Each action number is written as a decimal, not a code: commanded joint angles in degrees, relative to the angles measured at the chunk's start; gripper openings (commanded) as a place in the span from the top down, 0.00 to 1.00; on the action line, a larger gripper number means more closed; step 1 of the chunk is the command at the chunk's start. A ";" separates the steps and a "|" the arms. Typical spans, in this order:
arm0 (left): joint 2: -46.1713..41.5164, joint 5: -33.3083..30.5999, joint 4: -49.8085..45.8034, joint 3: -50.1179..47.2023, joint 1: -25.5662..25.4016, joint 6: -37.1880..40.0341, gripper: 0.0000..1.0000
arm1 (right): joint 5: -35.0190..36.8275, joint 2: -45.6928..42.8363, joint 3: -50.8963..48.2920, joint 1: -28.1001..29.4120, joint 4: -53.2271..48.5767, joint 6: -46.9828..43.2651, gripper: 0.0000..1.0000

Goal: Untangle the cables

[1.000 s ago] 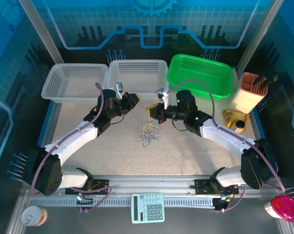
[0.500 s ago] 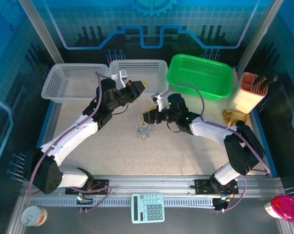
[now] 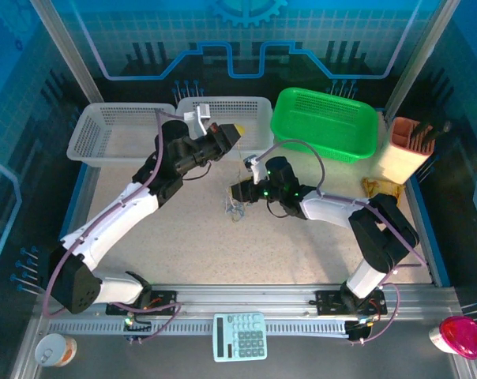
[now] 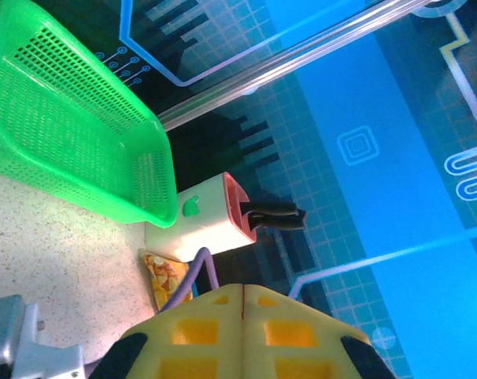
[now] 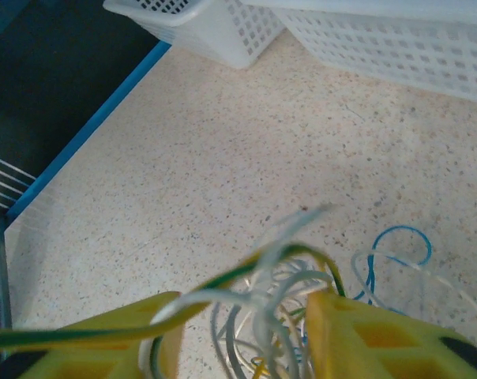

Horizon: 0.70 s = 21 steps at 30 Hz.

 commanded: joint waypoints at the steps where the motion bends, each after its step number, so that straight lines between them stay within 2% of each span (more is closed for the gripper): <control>1: -2.00 1.19 -1.40 4.46 -0.47 0.35 1.00 | 1.87 1.04 -2.38 0.31 0.23 -0.22 0.60; 7: -2.88 1.21 -4.47 9.28 -0.45 2.18 1.00 | 2.63 0.73 -5.42 0.35 1.34 0.41 0.60; 12: -3.51 0.63 -6.69 12.26 -0.43 3.88 1.00 | 3.12 0.08 -7.87 0.36 1.83 0.58 0.48; 21: -4.66 0.05 -7.47 10.89 -0.47 4.40 1.00 | 3.24 -5.84 -11.25 0.39 0.18 0.41 0.45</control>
